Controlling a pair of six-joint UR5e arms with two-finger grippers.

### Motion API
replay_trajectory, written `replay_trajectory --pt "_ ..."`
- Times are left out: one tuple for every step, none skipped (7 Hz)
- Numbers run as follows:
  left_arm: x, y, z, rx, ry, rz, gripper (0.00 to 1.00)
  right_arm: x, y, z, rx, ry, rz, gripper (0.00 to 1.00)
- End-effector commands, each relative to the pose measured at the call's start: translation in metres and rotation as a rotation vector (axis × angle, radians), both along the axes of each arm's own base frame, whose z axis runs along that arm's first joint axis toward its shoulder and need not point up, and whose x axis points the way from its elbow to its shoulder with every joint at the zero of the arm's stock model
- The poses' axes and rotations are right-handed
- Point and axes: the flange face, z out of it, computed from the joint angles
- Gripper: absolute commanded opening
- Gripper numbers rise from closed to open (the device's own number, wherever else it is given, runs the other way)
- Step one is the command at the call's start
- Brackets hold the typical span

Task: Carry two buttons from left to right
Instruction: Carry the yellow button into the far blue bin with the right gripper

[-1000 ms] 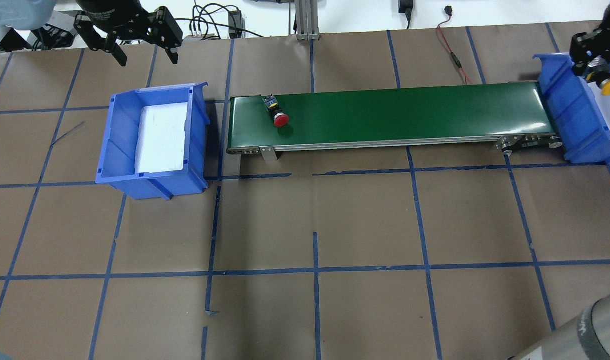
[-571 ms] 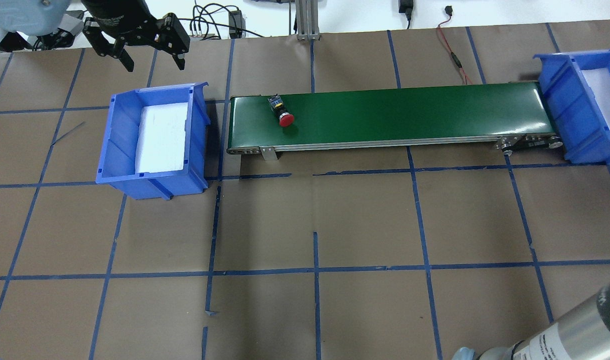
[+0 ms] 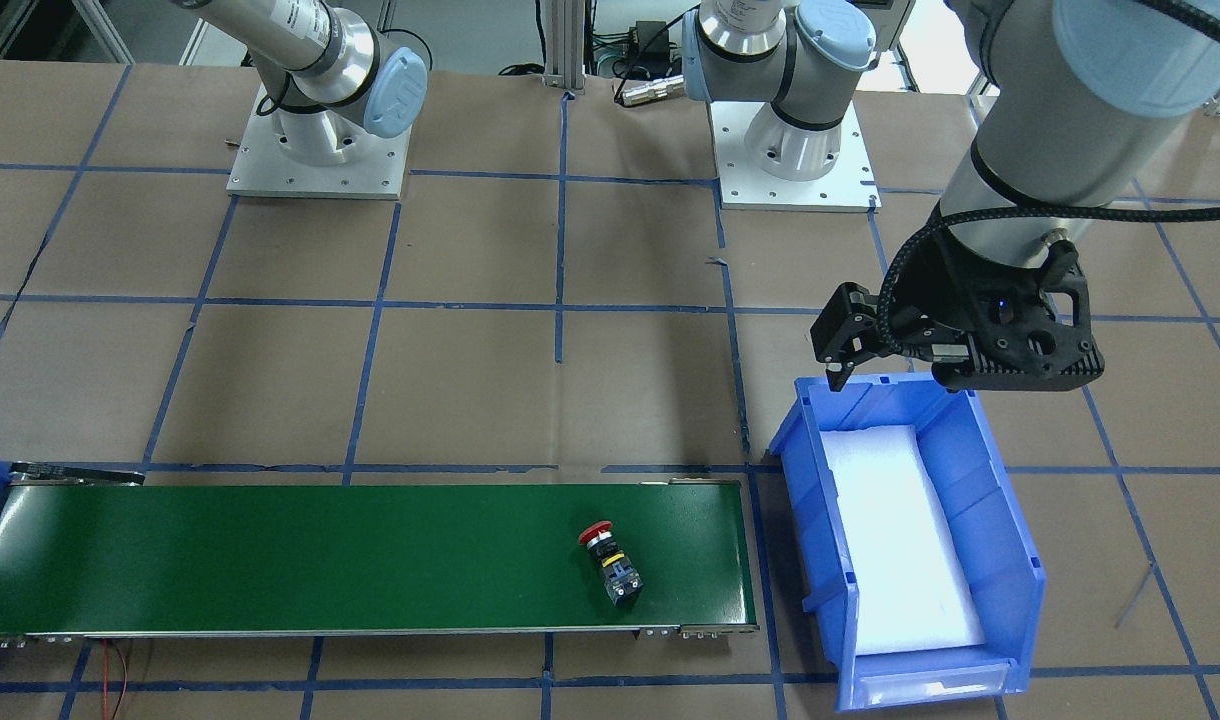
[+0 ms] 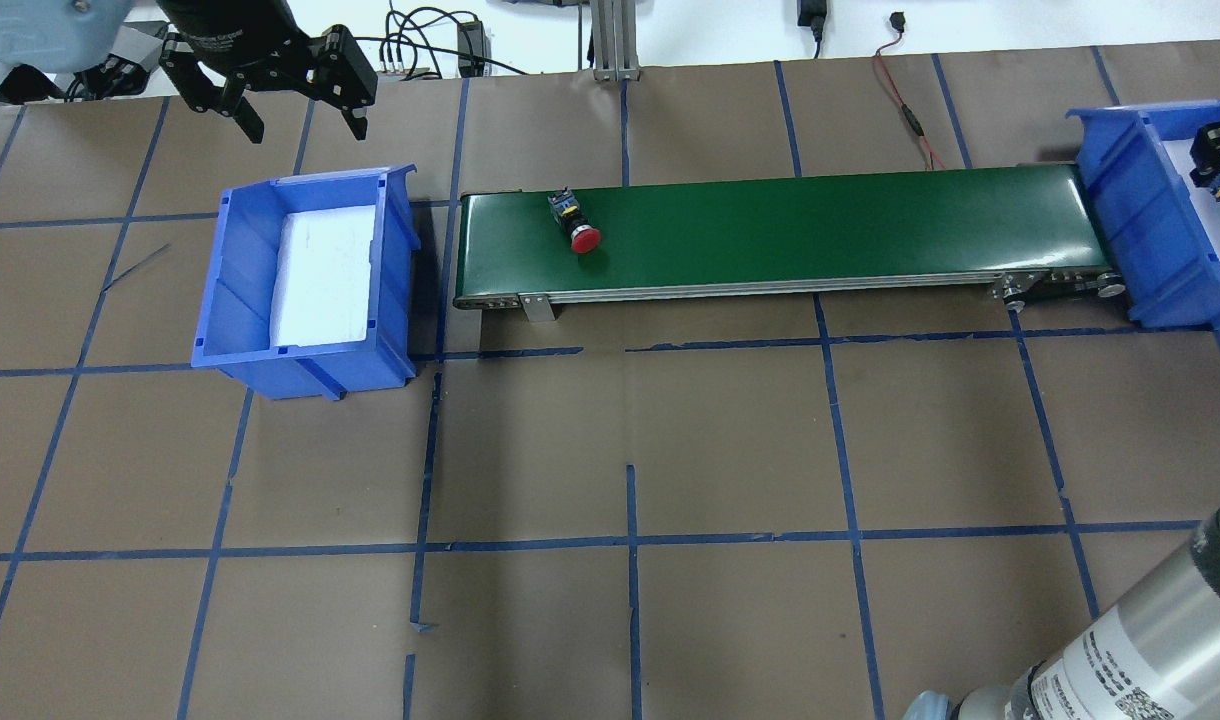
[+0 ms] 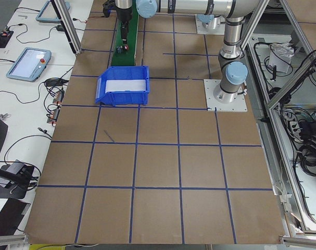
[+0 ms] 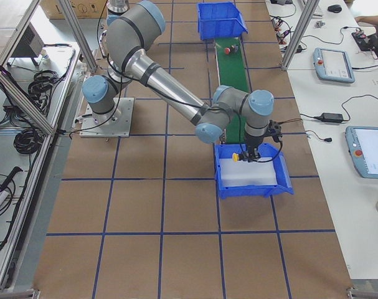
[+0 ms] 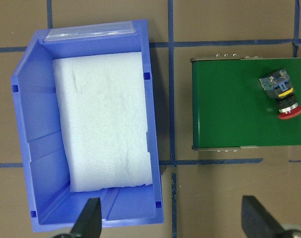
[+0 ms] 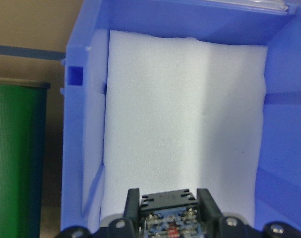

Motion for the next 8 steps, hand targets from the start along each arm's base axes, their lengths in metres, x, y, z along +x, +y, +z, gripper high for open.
replay_trajectory --pt "0.000 0.002 0.002 -0.003 0.000 -0.001 1.00 -0.025 0.011 -0.007 -0.011 -0.030 0.003 0.08" --pt "0.000 0.002 0.003 -0.003 0.000 -0.001 1.00 -0.038 0.020 -0.012 -0.010 -0.045 0.006 0.08" --pt "0.000 0.010 0.005 0.028 -0.004 0.000 1.00 -0.039 0.024 -0.022 0.004 -0.056 0.001 0.08" --pt "0.000 0.025 0.013 0.066 -0.002 0.009 1.00 -0.040 0.023 -0.032 0.001 -0.054 0.001 0.08" --pt "0.003 0.024 0.014 0.059 -0.022 0.011 1.00 -0.043 0.020 -0.048 0.004 -0.054 0.001 0.08" --pt "0.008 0.023 0.014 0.059 -0.065 0.013 1.00 -0.045 0.017 -0.059 -0.001 -0.053 0.002 0.08" --pt "0.008 0.023 0.014 0.060 -0.067 0.013 1.00 -0.045 0.015 -0.062 -0.001 -0.055 0.002 0.08" --pt "0.008 0.023 0.014 0.060 -0.067 0.013 1.00 -0.042 0.013 -0.067 0.003 -0.060 0.000 0.08"
